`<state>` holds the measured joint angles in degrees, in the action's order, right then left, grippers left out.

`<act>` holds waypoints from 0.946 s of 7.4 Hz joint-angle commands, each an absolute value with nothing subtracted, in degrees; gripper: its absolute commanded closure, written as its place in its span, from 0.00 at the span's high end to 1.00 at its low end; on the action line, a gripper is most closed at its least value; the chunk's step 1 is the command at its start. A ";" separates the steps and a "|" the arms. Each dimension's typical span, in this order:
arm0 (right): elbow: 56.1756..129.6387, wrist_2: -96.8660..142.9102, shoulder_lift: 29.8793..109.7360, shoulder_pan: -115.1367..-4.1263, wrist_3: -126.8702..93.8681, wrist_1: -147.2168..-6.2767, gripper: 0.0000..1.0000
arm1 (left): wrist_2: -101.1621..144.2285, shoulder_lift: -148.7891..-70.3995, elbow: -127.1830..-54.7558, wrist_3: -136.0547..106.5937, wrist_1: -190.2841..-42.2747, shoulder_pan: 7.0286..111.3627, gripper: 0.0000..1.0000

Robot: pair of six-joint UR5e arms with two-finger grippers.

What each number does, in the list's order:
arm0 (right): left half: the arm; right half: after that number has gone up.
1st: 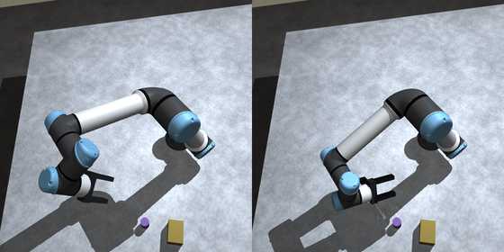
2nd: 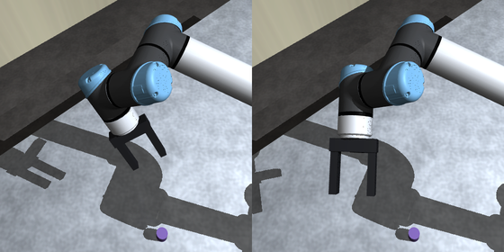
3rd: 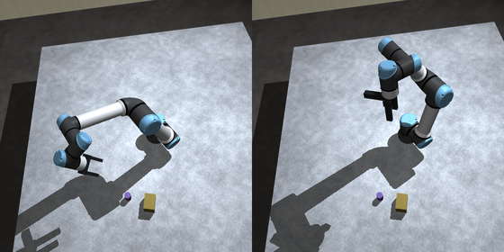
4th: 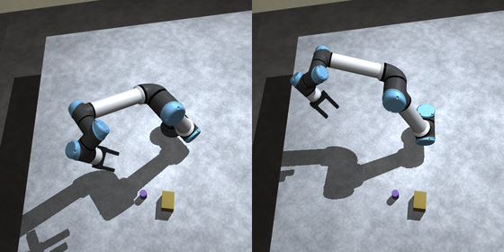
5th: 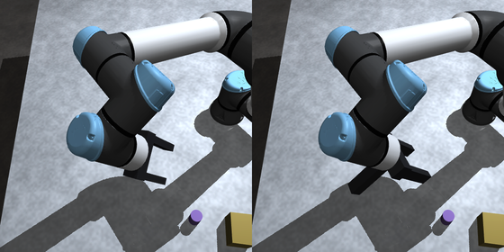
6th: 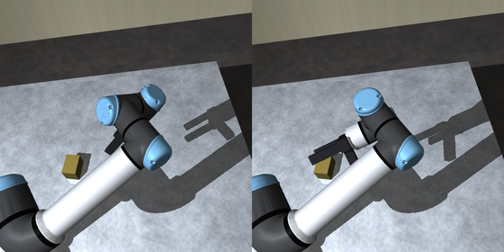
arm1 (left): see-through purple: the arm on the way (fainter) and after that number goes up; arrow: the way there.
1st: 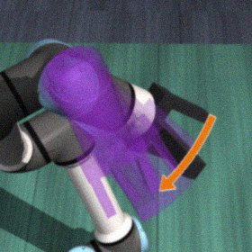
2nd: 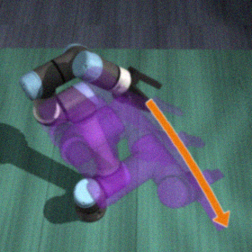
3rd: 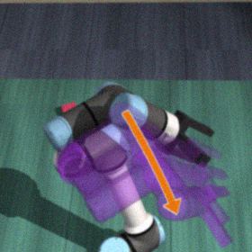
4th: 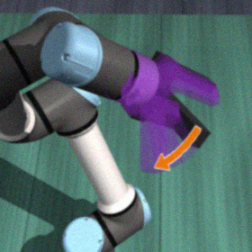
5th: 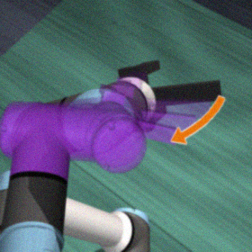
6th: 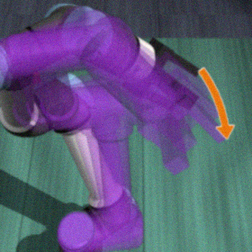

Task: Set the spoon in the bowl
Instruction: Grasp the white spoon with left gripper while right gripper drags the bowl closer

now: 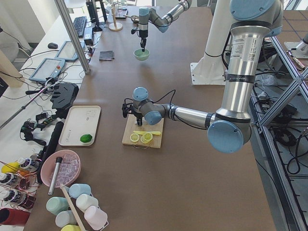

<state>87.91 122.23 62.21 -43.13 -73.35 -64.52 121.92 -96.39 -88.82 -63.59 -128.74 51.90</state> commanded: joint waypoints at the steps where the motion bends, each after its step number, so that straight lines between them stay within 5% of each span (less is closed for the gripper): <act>1: 87.89 120.68 61.09 -41.49 -74.44 -64.42 0.00 | 122.25 -96.59 -89.12 -63.72 -128.76 51.86 0.00; 3: 87.98 120.59 59.08 -40.35 -77.77 -64.42 0.00 | 123.30 -97.55 -91.74 -63.81 -128.15 51.68 0.00; 6: 87.80 113.75 55.11 -34.03 -83.22 -64.86 0.00 | 126.74 -111.31 -91.84 -71.70 -123.25 49.85 0.00; 7: 87.63 111.64 54.59 -32.10 -83.58 -64.86 0.09 | 126.56 -115.97 -91.58 -75.11 -121.05 47.40 0.00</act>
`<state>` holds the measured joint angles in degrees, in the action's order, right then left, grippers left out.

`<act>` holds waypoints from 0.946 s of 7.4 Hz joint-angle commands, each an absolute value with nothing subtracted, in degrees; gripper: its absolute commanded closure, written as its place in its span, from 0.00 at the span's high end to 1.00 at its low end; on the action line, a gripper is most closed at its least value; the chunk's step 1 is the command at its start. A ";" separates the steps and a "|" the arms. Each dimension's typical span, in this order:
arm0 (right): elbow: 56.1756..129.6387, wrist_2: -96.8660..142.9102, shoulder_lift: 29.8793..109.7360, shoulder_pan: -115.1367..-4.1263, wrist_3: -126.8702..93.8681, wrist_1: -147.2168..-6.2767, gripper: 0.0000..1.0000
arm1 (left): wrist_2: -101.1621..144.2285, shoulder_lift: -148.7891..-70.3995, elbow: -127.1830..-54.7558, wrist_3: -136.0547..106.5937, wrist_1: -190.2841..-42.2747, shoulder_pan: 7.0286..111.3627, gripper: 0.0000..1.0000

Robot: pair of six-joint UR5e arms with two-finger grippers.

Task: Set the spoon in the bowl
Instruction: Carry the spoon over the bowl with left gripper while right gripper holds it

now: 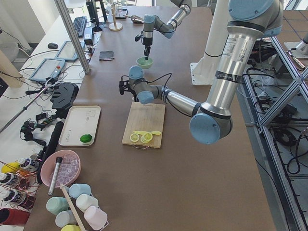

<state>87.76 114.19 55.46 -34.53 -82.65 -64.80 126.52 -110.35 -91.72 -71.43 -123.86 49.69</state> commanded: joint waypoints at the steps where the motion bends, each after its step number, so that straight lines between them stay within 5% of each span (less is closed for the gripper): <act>1: 87.80 110.40 54.23 -31.21 -83.67 -64.86 0.99 | 126.04 -119.67 -91.32 -78.97 -119.89 45.11 0.00; 6: 98.78 125.04 66.77 -44.01 -77.12 -64.51 1.00 | 115.53 -133.85 -81.74 -85.25 -120.67 36.32 0.00; 7: 99.49 126.29 68.80 -45.77 -75.51 -64.51 1.00 | 114.01 -133.94 -81.65 -85.08 -120.76 35.78 0.23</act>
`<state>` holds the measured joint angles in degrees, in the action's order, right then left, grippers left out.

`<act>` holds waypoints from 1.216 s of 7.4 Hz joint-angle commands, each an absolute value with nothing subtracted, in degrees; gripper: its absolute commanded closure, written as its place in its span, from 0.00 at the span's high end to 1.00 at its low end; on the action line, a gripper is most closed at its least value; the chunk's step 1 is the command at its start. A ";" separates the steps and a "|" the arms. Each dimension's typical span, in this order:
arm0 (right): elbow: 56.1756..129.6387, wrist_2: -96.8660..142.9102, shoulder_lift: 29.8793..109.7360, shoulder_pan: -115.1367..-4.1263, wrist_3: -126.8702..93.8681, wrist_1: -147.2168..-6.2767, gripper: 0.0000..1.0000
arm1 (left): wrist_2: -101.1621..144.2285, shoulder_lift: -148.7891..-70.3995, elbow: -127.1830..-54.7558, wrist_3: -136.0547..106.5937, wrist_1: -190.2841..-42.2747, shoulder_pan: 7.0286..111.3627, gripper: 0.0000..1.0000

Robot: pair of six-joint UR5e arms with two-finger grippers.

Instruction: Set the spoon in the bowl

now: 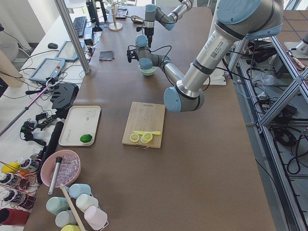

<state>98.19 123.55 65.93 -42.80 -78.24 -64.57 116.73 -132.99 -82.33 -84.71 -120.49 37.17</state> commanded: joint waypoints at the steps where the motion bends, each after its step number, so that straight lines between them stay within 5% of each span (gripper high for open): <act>1: 99.49 127.26 69.86 -46.92 -73.93 -64.42 1.00 | 113.73 -134.21 -81.56 -84.73 -120.76 35.77 0.46; 2: 99.58 127.35 70.31 -47.28 -73.39 -64.34 1.00 | 113.64 -134.30 -81.30 -82.12 -120.76 36.64 0.78; 3: 99.75 127.35 70.83 -47.37 -73.39 -64.34 1.00 | 113.12 -134.30 -81.12 -80.70 -120.59 37.69 0.98; 6: 99.58 127.61 75.73 -51.92 -64.57 -64.42 1.00 | 116.95 -131.77 -82.61 -76.57 -119.89 44.01 0.98; 9: 98.53 132.00 86.36 -64.73 -42.01 -65.03 1.00 | 131.37 -107.41 -97.95 -55.54 -119.97 57.01 0.98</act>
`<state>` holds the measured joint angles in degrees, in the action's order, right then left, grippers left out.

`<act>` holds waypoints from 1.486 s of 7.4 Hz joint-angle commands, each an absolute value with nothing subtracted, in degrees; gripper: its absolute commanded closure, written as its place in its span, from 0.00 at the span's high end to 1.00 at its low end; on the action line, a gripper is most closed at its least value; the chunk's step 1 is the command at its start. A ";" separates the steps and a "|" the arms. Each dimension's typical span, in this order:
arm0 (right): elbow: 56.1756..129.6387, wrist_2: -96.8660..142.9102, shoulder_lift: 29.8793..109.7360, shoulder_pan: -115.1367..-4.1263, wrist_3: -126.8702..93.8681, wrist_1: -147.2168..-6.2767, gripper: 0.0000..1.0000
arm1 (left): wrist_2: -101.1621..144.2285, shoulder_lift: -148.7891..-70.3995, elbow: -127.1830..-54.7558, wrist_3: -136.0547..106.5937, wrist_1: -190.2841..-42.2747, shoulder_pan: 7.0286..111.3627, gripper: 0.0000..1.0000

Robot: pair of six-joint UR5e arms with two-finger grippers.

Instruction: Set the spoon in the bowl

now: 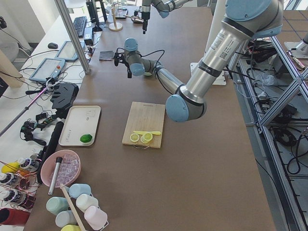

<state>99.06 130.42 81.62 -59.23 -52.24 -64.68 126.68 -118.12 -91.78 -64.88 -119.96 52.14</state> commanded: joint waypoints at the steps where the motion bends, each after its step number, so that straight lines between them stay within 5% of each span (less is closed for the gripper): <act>1: 97.39 134.10 90.14 -69.30 -33.66 -65.13 1.00 | 131.48 -99.75 -101.39 -47.28 -120.06 58.61 0.98; 4: 90.10 136.83 97.28 -82.67 -10.69 -64.95 1.00 | 135.09 -82.23 -103.54 -20.28 -120.49 68.36 0.98; 9: 90.97 137.11 101.26 -87.80 -3.08 -65.04 1.00 | 129.99 -77.00 -103.01 -18.98 -122.60 68.64 0.98; 11: 91.05 137.37 99.85 -87.80 -4.21 -65.30 1.00 | 134.52 -76.56 -102.92 -17.42 -119.03 77.11 0.98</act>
